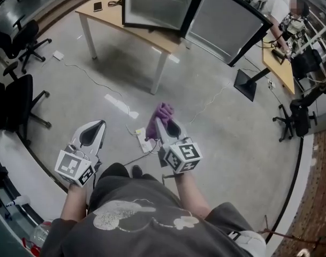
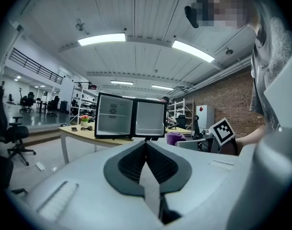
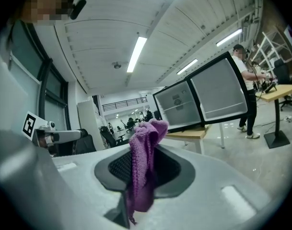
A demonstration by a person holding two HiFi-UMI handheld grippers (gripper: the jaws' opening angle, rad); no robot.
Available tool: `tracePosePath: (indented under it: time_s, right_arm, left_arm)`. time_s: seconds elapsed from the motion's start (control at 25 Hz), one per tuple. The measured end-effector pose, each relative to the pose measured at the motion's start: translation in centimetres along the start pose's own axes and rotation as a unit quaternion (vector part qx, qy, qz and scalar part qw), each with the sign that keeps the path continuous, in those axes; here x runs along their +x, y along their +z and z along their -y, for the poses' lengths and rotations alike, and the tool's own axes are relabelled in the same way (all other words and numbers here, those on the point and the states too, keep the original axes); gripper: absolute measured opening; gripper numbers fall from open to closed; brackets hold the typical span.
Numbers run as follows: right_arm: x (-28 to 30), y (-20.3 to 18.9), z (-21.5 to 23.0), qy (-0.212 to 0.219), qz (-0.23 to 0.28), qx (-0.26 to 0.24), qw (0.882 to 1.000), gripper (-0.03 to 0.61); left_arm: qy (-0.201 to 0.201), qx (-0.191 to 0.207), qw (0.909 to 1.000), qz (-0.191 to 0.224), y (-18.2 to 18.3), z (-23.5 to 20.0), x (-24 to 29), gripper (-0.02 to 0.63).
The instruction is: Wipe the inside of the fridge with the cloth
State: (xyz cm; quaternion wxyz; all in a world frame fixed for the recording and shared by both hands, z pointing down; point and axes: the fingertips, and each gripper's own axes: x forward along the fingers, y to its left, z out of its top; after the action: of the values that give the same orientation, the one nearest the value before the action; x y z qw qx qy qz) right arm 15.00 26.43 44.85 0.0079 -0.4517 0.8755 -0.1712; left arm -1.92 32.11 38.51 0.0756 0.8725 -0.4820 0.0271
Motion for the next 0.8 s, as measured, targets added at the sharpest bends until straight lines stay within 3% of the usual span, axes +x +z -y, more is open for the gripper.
tracePosePath:
  time_s: [0.12,0.4,0.8]
  right_arm:
    - [0.4,0.3,0.2,0.018,0.008,0.022,1.000,0.086]
    - [2.7,-0.5,1.8,0.007,-0.009,0.023,1.000,0.086]
    - [10.2,0.4,5.7,-0.047,-0.016,0.027,0.998,0.086]
  left_arm:
    - [0.020,-0.004,0.9998,-0.002,0.1,-0.9,0.0,0.018]
    - [0.024,-0.009,0.9997,-0.003,-0.6,-3.1,1.9,0.018]
    - [-0.020,-0.016,0.9997,-0.001,-0.1,-10.2,9.0,0.018]
